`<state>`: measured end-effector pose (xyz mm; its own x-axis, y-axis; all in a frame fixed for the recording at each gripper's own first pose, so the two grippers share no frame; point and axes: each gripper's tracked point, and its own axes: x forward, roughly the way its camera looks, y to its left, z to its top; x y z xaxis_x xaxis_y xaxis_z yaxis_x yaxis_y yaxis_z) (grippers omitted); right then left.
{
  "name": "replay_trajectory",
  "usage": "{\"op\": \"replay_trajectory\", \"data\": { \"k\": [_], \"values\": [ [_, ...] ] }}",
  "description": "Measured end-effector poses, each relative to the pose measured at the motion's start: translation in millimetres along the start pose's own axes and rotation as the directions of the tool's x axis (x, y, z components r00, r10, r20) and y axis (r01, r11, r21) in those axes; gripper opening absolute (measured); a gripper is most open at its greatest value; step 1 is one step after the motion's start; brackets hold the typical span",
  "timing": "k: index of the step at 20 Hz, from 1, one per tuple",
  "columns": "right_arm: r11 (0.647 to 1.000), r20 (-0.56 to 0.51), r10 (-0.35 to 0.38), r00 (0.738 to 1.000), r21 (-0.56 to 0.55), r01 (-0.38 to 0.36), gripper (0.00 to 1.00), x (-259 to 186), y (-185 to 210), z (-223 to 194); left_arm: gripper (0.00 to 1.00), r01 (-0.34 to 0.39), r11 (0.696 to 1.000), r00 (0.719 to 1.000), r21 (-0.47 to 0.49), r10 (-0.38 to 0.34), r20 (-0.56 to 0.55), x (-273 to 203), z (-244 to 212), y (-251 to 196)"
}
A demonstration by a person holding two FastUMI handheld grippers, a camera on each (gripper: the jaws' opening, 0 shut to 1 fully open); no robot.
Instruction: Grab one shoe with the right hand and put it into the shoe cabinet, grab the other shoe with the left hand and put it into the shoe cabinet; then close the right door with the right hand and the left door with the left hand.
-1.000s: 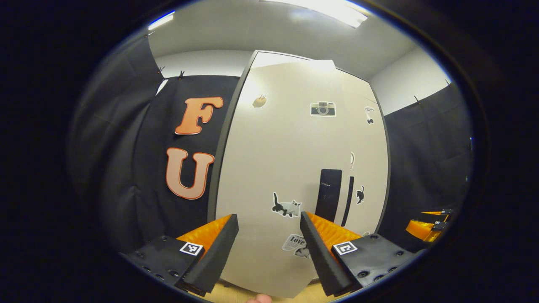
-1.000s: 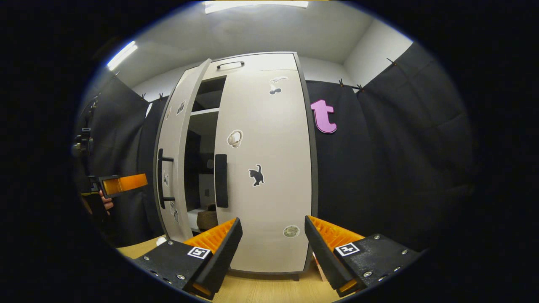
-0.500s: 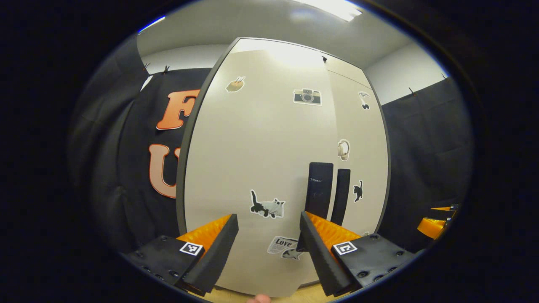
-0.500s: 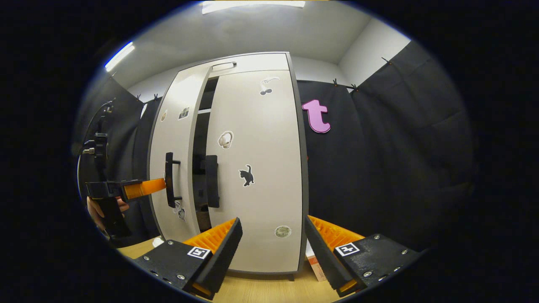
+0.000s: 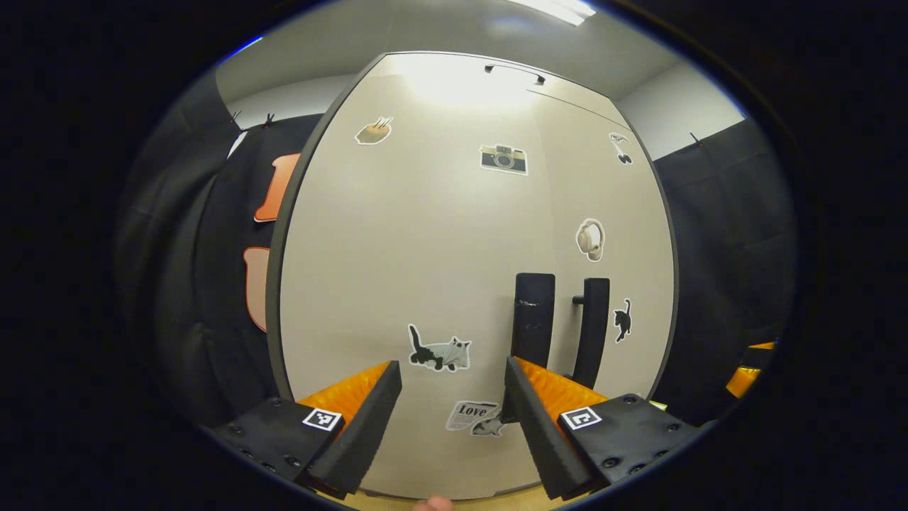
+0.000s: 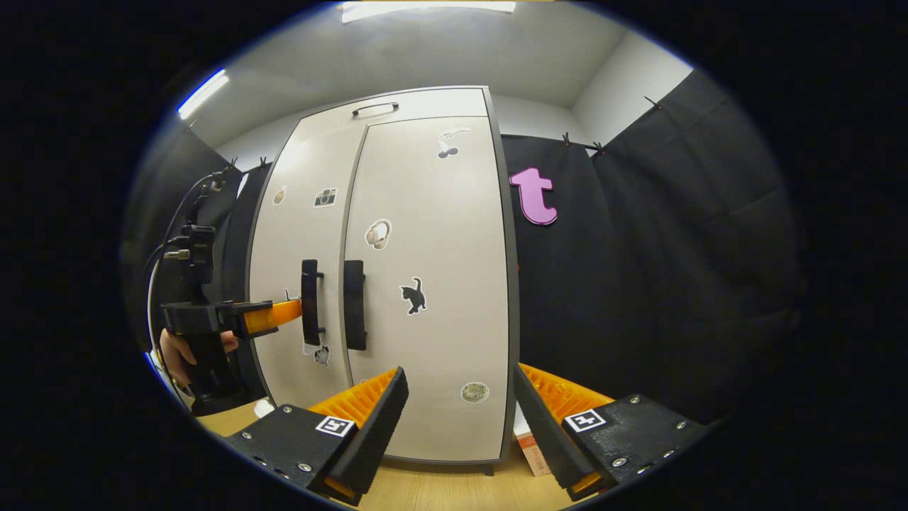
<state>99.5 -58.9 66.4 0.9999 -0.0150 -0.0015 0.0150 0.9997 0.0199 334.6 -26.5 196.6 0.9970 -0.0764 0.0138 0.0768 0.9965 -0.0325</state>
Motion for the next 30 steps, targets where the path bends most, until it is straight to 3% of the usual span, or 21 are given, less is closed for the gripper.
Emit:
{"op": "replay_trajectory", "data": {
  "k": [5,8,20,26,30],
  "values": [
    [1.0,-0.004,0.025,1.0,0.005,-0.025,0.92,-1.6,10.3,-4.0,0.94,-0.023,1.0,1.0,-0.021,0.023,0.01,3.1,-3.0,1.5],
    [0.999,-0.015,0.044,0.999,0.018,-0.043,0.92,-3.0,19.7,-9.9,0.97,-0.059,0.998,0.998,-0.01,0.059,0.005,-5.5,-2.1,6.2],
    [0.995,0.019,0.093,0.995,0.031,-0.094,0.92,-17.6,43.6,0.7,0.96,-0.089,0.996,0.995,0.03,0.087,0.045,-124.1,2.4,12.4],
    [0.994,0.039,0.108,0.993,0.03,-0.109,0.92,-31.3,45.4,8.2,0.96,-0.123,0.992,0.992,0.011,0.123,0.015,-153.7,-11.1,23.4],
    [0.992,0.038,0.123,0.992,0.036,-0.124,0.92,-36.7,49.4,7.7,0.96,-0.154,0.987,0.988,-0.049,0.154,-0.009,-160.1,-20.4,34.9]
  ]
}}
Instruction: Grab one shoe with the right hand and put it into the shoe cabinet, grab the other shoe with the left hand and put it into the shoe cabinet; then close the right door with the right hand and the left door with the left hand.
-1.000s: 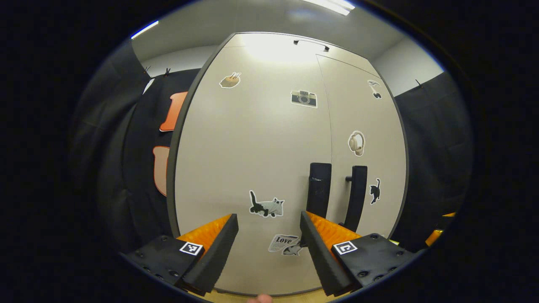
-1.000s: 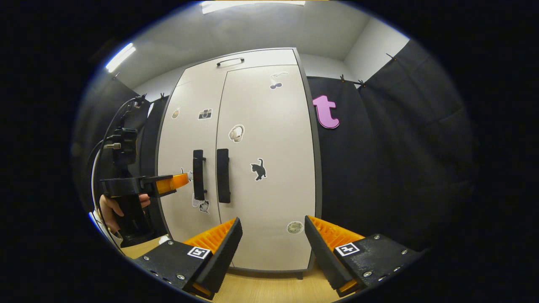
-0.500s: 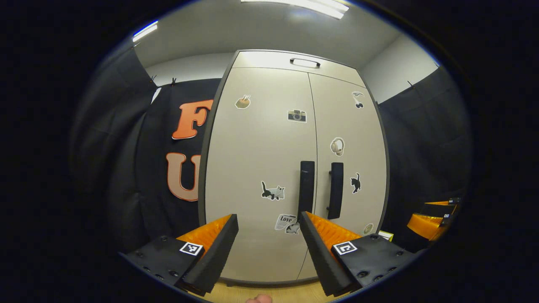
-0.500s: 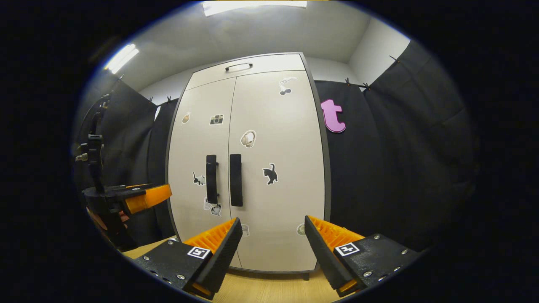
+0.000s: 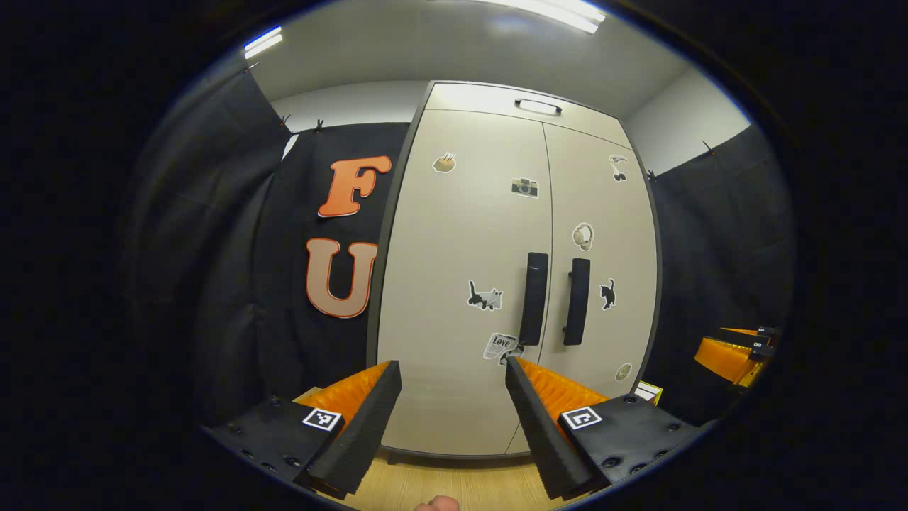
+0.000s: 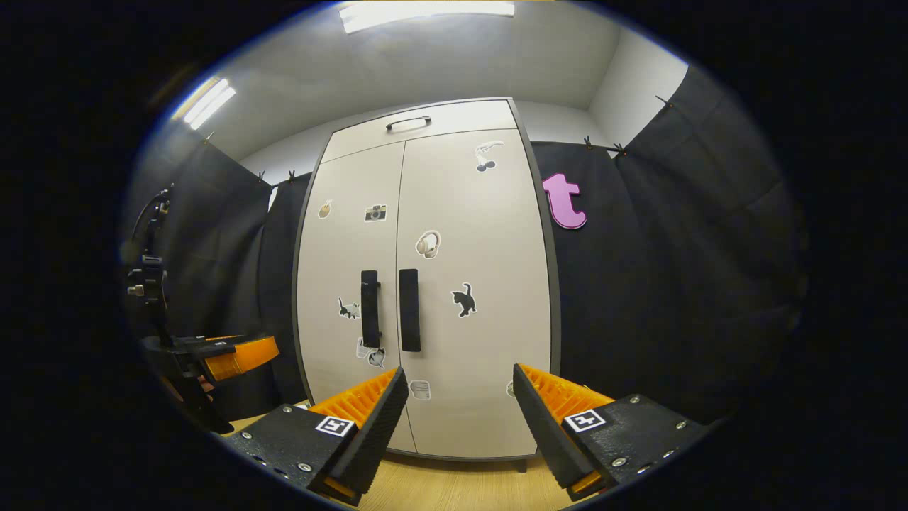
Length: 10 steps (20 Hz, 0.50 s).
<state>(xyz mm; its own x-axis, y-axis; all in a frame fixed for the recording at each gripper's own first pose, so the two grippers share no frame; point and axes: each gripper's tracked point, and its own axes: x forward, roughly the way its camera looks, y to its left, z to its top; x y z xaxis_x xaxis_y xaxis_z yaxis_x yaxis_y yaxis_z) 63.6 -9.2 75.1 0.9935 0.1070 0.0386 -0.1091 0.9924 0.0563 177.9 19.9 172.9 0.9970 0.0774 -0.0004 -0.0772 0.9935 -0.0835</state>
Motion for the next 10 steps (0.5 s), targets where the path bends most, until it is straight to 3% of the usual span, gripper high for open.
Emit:
{"op": "replay_trajectory", "data": {
  "k": [4,10],
  "values": [
    [1.0,0.002,0.001,1.0,0.007,-0.001,0.92,-2.8,-0.5,1.5,0.96,-0.051,0.999,0.999,0.02,0.051,0.014,-3.0,2.8,18.7],
    [1.0,0.008,-0.009,1.0,0.012,0.008,0.92,-4.9,-4.4,2.0,0.96,-0.063,0.997,0.998,0.039,0.062,0.031,-7.4,8.4,18.7]
  ]
}}
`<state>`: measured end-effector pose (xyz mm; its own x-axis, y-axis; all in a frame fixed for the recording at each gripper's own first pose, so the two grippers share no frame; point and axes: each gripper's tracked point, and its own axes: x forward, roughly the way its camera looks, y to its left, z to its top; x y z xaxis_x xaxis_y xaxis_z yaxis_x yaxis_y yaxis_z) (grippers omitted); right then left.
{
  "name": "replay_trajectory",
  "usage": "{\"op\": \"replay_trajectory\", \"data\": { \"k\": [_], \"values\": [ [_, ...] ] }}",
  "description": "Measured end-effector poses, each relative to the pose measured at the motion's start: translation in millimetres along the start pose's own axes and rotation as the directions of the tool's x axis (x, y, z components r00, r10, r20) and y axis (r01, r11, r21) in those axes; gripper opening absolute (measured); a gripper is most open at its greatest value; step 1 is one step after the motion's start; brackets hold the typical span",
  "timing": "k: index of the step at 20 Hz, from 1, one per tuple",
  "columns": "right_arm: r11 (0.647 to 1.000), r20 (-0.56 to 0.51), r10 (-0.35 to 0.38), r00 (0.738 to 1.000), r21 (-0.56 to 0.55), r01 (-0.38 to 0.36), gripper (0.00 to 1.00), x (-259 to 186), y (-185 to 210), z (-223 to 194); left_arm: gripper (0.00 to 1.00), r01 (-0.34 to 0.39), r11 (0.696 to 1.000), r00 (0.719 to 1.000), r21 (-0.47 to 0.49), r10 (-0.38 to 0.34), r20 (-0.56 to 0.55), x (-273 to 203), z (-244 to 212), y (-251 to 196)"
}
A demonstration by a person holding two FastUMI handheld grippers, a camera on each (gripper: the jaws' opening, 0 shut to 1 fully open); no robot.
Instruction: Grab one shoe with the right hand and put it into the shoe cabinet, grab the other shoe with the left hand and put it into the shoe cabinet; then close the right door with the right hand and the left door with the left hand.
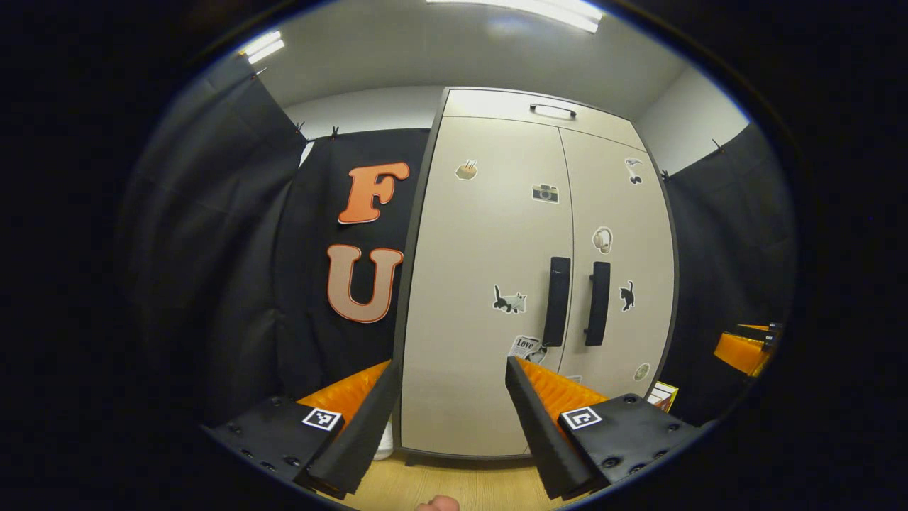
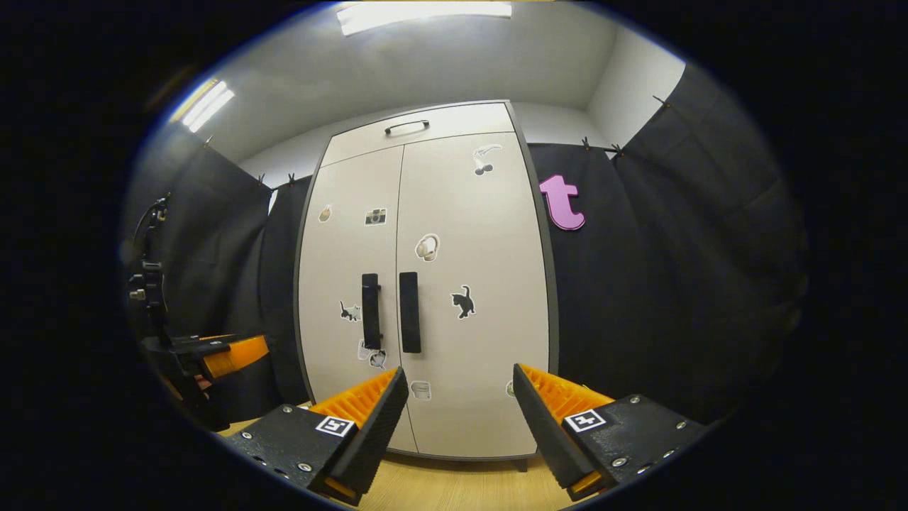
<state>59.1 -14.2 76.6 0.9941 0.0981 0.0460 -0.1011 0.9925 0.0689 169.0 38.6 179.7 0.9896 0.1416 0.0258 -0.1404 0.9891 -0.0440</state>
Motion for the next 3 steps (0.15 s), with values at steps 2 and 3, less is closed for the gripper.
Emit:
{"op": "replay_trajectory", "data": {
  "k": [2,3],
  "values": [
    [1.0,-0.005,0.003,1.0,0.016,-0.002,0.92,0.1,1.0,-1.5,0.96,0.009,1.0,1.0,0.004,-0.009,0.003,-1.9,1.6,-4.4],
    [1.0,-0.006,0.005,1.0,0.021,-0.005,0.92,-0.4,1.6,-2.0,0.97,0.017,1.0,1.0,0.007,-0.017,0.002,-2.6,1.2,-7.6]
  ]
}}
